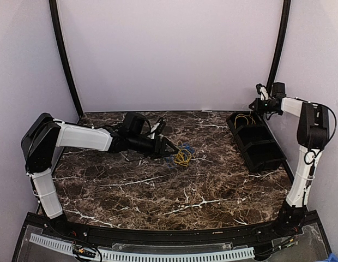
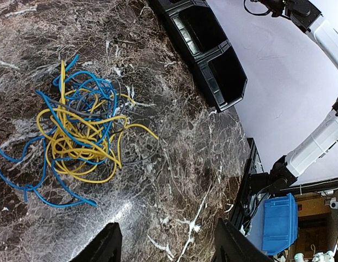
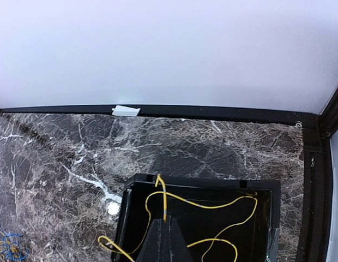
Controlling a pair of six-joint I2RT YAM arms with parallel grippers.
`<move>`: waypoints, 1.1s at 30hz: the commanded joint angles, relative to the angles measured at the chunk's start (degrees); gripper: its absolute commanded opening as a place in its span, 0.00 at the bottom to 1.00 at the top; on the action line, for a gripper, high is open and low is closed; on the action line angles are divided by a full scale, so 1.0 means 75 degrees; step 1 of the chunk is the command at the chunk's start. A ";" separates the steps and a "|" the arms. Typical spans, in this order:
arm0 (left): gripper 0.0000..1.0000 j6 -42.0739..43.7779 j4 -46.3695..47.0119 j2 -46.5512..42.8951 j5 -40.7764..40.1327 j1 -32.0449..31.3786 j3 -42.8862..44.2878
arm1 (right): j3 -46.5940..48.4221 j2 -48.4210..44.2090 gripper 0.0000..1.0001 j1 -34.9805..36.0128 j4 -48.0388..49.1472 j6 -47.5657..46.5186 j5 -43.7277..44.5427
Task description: Untangle the cables
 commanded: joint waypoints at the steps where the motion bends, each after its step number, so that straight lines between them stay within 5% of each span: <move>1: 0.61 -0.0080 0.0132 -0.0175 0.0146 -0.0088 0.0003 | -0.0703 -0.0514 0.00 -0.0051 0.0665 -0.0353 -0.0569; 9: 0.62 -0.0090 0.0126 -0.0237 0.0082 -0.0134 -0.0048 | -0.1439 -0.0912 0.00 -0.0075 0.0713 -0.0623 -0.0438; 20: 0.62 -0.0127 0.0066 -0.0223 0.0045 -0.0193 0.0071 | 0.0388 0.0677 0.00 -0.0063 -0.1003 -0.0923 0.0274; 27: 0.62 0.0450 -0.0488 -0.0597 -0.0378 -0.0199 0.0277 | -0.0227 -0.0509 0.30 -0.0063 -0.1035 -0.0940 0.1065; 33: 0.62 0.1003 -0.1021 -0.1091 -0.1031 -0.0194 0.0362 | -0.1124 -0.2049 0.37 -0.0063 -0.0913 -0.1108 0.1263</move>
